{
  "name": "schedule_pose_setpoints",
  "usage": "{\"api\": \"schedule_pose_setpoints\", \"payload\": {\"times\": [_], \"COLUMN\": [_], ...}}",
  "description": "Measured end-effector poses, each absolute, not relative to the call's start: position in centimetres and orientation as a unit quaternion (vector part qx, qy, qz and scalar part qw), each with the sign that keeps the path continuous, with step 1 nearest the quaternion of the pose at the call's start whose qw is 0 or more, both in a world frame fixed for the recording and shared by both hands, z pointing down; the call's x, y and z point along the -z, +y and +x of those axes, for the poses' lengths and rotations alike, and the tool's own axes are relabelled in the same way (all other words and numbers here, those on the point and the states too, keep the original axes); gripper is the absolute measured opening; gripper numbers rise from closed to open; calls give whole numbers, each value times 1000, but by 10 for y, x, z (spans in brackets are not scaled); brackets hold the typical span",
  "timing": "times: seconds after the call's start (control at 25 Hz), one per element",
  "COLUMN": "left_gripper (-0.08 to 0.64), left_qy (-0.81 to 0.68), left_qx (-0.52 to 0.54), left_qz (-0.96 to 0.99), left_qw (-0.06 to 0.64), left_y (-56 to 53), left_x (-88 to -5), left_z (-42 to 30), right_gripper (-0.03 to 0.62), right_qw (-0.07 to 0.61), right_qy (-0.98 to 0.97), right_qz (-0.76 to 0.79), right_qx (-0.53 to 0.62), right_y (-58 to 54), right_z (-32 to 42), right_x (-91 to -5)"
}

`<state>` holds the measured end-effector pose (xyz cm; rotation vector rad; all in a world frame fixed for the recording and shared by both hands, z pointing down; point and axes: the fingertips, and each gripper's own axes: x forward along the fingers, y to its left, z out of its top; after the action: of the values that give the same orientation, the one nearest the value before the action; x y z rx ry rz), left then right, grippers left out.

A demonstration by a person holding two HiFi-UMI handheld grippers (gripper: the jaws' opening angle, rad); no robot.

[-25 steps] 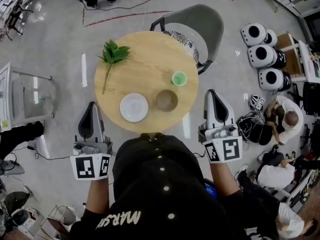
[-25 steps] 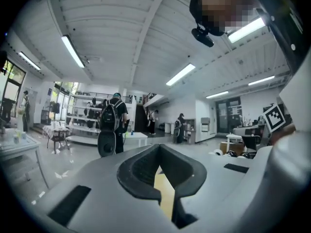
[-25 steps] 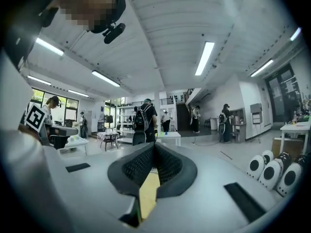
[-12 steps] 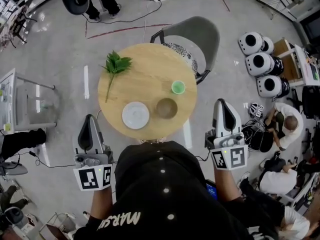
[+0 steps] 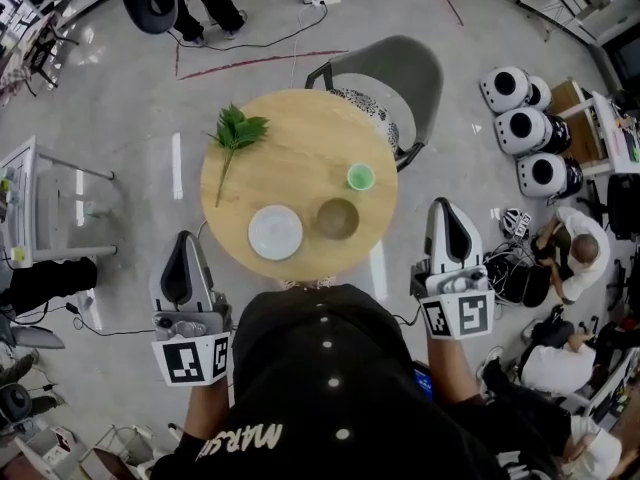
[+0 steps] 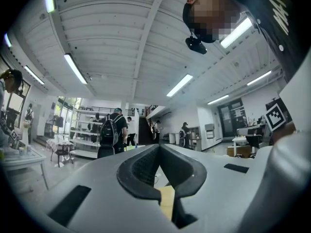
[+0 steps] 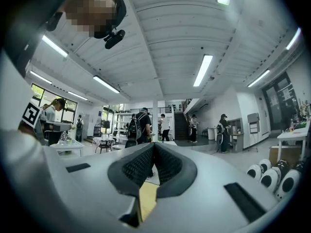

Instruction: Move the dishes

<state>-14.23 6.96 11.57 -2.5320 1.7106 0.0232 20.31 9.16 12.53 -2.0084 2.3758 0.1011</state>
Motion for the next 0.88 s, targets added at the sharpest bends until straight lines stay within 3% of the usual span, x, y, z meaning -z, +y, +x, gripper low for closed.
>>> {"api": "schedule_pose_setpoints", "payload": {"times": [0.88], "left_gripper": [18], "left_qy": [557], "left_qx": [-19], "left_qz": [-829], "left_qw": [52], "left_y": [77], "left_x": [-109], "left_z": [-138], "right_gripper": [-3], "right_qw": [10], "right_qy": [773], "right_qz": [-633], "right_qx": [-39], "right_y": [89], "right_z": [192], "right_x": [-126]}}
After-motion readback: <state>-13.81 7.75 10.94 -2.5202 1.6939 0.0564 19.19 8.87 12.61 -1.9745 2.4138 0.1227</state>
